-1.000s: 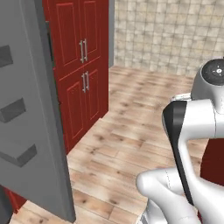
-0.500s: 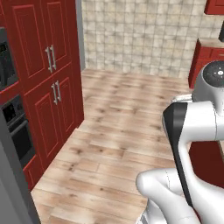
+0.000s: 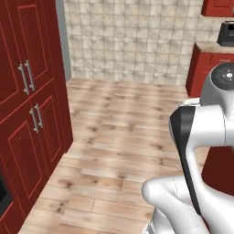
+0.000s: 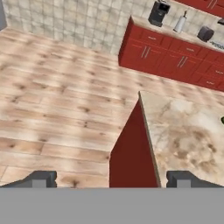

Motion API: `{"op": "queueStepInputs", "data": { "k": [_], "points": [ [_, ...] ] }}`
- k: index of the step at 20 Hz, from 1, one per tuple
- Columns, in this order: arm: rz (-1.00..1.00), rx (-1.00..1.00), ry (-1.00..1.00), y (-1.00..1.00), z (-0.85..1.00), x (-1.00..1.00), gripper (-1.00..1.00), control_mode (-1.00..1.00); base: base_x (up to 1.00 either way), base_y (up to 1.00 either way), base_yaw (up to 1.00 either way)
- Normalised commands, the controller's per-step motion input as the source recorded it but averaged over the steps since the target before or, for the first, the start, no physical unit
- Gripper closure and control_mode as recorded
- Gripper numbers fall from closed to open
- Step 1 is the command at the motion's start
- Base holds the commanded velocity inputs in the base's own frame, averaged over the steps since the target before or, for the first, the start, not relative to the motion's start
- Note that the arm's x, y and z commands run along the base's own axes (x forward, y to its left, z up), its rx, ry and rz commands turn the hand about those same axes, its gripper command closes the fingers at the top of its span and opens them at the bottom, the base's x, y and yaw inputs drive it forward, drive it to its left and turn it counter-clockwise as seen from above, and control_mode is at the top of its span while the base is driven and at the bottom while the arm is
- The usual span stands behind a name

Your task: Place the liquor and beer on the top shelf of the fridge to keep them out of children's reach, and place the avocado on lower shelves for easy access.

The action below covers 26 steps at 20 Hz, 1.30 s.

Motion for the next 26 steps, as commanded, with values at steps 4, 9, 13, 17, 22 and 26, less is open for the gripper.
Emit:
{"op": "queueStepInputs", "data": {
  "k": [4,9,13,17,22,26],
  "points": [
    [0.00,0.00,0.00,0.00,0.00,0.00,-1.00,1.00,1.00,0.00,-0.30],
    [0.00,0.00,0.00,0.00,0.00,0.00,-1.00,1.00,1.00,0.00,-0.33],
    [0.00,0.00,0.00,0.00,0.00,0.00,-1.00,1.00,1.00,0.01,-0.38],
    [0.00,0.00,0.00,0.00,0.00,0.00,-1.00,1.00,1.00,0.06,-0.38],
    [0.00,0.00,0.00,0.00,0.00,0.00,-1.00,1.00,1.00,0.05,-0.37],
    [0.00,0.00,0.00,0.00,0.00,0.00,-1.00,1.00,1.00,0.00,-0.42]
  ]
}}
